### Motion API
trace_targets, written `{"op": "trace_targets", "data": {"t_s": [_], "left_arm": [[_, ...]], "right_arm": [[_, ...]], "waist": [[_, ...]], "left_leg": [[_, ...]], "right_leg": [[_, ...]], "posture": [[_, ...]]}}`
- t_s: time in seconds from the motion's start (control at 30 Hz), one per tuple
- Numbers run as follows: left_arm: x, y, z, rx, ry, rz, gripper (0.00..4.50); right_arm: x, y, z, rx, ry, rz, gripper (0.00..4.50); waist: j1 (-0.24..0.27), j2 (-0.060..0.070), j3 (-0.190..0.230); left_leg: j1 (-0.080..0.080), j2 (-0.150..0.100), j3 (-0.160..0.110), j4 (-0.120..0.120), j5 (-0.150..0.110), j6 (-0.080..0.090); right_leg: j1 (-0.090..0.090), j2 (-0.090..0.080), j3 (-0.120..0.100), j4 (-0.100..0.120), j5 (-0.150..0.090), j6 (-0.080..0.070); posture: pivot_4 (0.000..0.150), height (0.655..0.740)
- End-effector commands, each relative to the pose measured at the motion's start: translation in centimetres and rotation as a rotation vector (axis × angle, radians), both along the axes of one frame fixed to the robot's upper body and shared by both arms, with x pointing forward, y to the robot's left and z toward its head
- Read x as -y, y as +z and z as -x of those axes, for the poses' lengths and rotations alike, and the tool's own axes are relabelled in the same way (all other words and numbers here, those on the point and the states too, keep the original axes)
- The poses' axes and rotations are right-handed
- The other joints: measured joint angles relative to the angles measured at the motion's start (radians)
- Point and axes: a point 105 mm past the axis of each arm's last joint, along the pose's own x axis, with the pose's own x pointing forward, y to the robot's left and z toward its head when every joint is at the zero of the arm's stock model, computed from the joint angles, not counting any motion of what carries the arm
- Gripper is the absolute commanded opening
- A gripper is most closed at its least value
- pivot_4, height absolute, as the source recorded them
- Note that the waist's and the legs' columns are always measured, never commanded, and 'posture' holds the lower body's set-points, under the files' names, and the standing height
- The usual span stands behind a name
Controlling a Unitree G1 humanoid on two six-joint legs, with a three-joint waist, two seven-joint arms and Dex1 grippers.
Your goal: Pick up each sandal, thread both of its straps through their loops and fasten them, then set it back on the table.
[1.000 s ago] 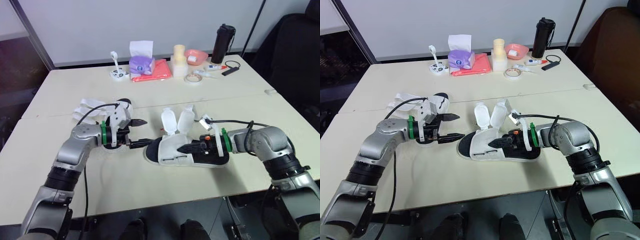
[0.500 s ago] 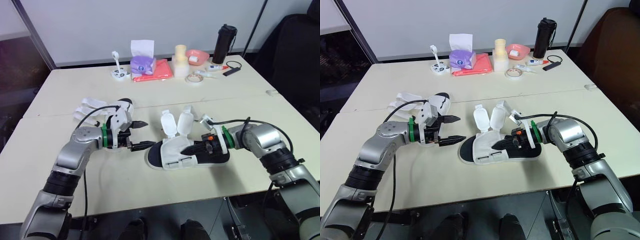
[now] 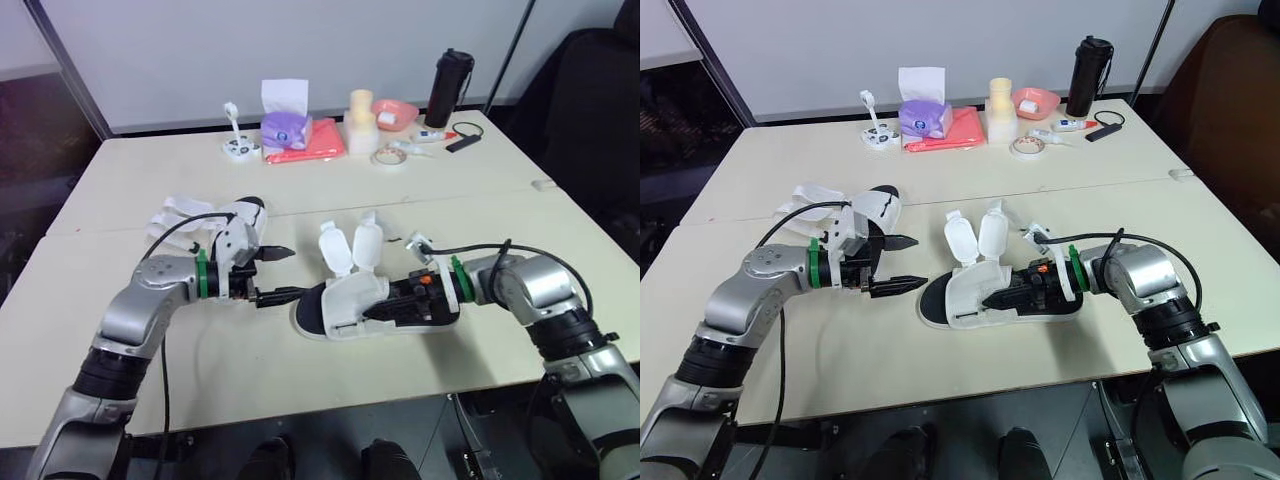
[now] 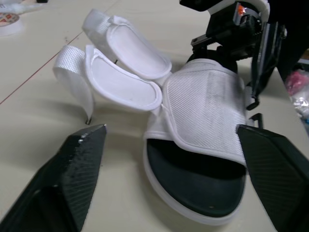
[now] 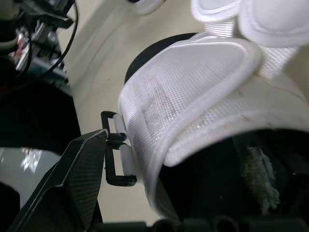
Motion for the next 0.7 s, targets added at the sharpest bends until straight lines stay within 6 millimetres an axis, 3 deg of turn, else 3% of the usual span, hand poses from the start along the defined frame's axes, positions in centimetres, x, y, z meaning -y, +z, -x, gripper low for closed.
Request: {"op": "trace_targets", "data": {"t_s": [0.03,0.2,0.3,0.4,0.7], "left_arm": [[0.0,1.0,1.3,0.031,-0.057,0.006,2.71],[0.5,0.0,2.0,0.006,-0.102,0.002,0.08],[0.8,-1.0,1.7,-0.014,-0.102,-0.011,0.08],[1.4,-2.0,1.3,-0.041,-0.103,-0.028,0.08],[3.4,-5.4,0.5,-0.089,-0.147,-0.059,0.08]], "right_arm": [[2.2,2.1,0.9,0.071,-0.066,-0.002,4.50],[4.5,3.6,2.6,0.138,-0.144,0.017,4.50],[5.1,4.7,2.9,0.181,-0.179,0.012,4.50],[5.5,5.7,2.0,0.229,-0.240,-0.008,4.50],[4.3,7.3,-0.2,0.309,-0.300,-0.055,4.50]], "waist": [[0.005,0.000,0.000],[0.022,0.000,0.000],[0.023,0.000,0.000],[0.023,0.000,0.000],[0.025,0.000,0.000]], "left_leg": [[-0.001,0.000,0.000,0.000,0.000,0.000],[-0.001,0.000,0.000,0.002,0.000,0.000],[-0.002,0.000,0.000,0.005,0.000,0.000],[-0.002,0.000,0.001,0.007,-0.001,0.001],[-0.004,0.000,0.000,0.008,-0.001,0.001]], "right_leg": [[0.000,0.000,0.000,0.000,0.000,0.000],[0.000,0.000,0.000,0.000,0.000,0.000],[0.001,0.000,0.000,0.000,0.000,0.000],[0.002,0.000,0.000,0.000,0.001,0.001],[0.001,0.000,-0.001,0.000,0.001,0.001]], "posture": [[0.150,0.7400],[0.150,0.7400],[0.150,0.7400],[0.150,0.7400],[0.150,0.7400]]}}
